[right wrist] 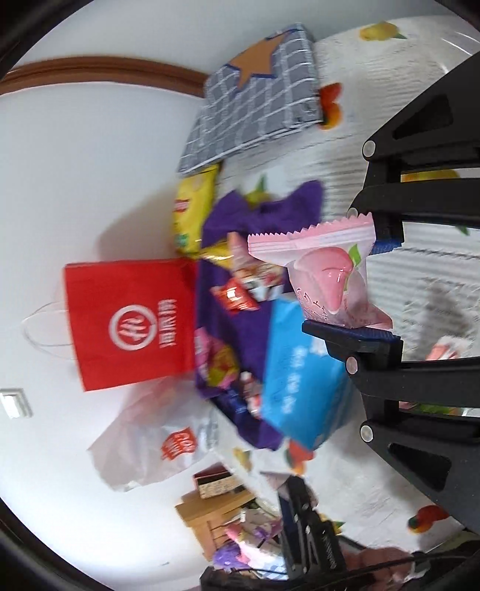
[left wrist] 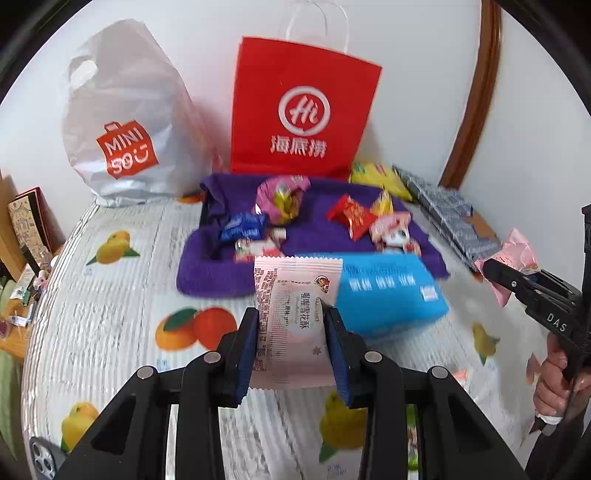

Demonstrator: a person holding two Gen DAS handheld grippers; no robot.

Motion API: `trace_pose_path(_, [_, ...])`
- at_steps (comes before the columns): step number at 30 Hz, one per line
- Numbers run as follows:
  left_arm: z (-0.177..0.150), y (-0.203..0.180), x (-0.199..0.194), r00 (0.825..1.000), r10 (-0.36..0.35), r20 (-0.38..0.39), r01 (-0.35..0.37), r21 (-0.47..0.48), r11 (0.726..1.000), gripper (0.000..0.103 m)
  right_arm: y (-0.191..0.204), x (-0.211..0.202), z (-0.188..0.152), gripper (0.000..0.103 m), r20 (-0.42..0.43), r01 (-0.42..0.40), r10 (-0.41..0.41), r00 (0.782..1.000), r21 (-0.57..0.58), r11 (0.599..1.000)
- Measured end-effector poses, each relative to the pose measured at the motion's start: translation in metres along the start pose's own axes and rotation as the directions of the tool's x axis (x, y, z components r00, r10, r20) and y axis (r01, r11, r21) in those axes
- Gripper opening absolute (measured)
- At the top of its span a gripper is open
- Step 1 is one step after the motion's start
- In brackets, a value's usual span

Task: Organize snacks
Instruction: 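Carry the pink peach packet with the right tool while the left tool carries the biscuit packet over the towel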

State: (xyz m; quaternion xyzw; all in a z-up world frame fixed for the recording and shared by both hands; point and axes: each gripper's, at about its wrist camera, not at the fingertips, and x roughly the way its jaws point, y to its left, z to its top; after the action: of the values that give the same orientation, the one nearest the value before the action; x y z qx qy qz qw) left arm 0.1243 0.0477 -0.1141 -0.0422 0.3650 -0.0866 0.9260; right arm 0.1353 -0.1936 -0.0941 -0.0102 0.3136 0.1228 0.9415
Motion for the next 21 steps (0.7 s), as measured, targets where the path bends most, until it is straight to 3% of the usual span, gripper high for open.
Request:
trace_pose_path(2, [0.004,0.002,0.001,1.000,0.027,0.003,-0.027,-0.016,0.999,0.034,0.002,-0.001,0.009,0.032,0.012,-0.016,0.016,1.000,0.009,1.000])
trace_pose_path(9, [0.037,0.000,-0.007,0.999,-0.007,0.043,0.012,-0.117,0.993,0.034,0.003,0.002,0.035,0.032,0.011,-0.009,0.008,1.000,0.050,0.999])
trace_pose_path(14, [0.076,-0.006,-0.011,0.997,0.002,0.084,0.009,-0.130,0.991,0.034,0.006,0.006,0.058,0.032,0.032,-0.010,0.009,0.999,0.049,0.999])
trace_pose_path(21, [0.121,-0.004,0.004,0.995,0.045,0.083,-0.035,-0.123,0.992,0.034,0.008,0.032,0.093,0.032,0.031,0.007,-0.008,0.999,0.038,0.999])
